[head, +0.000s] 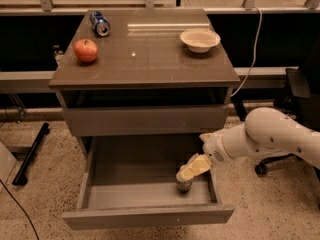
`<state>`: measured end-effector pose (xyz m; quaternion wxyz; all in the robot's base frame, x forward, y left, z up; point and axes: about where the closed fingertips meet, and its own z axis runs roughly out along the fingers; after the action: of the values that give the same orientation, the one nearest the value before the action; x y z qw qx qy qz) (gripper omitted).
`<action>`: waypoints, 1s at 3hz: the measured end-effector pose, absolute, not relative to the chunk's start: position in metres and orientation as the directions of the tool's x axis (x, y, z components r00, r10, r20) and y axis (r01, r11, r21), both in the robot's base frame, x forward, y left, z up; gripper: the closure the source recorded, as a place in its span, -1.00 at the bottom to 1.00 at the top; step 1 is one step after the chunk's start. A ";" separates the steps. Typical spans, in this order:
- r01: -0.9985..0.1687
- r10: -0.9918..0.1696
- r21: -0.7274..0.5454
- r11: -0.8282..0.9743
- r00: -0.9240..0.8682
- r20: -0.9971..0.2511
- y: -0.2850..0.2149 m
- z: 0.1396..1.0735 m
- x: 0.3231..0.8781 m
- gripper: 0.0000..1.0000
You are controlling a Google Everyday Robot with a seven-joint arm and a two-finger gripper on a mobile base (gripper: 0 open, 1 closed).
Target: Pick 7up can from middle drawer and place on counter
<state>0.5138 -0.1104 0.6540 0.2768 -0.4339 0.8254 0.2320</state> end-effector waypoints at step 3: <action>-0.773 -0.536 0.265 0.576 -0.603 -0.591 -0.104 0.539 0.529 -1.00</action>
Offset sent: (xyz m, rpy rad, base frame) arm 0.0183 -0.0028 -0.1282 0.0096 0.1561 -0.1020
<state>0.5292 -0.1041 0.5391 0.2302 -0.3818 0.8575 0.2569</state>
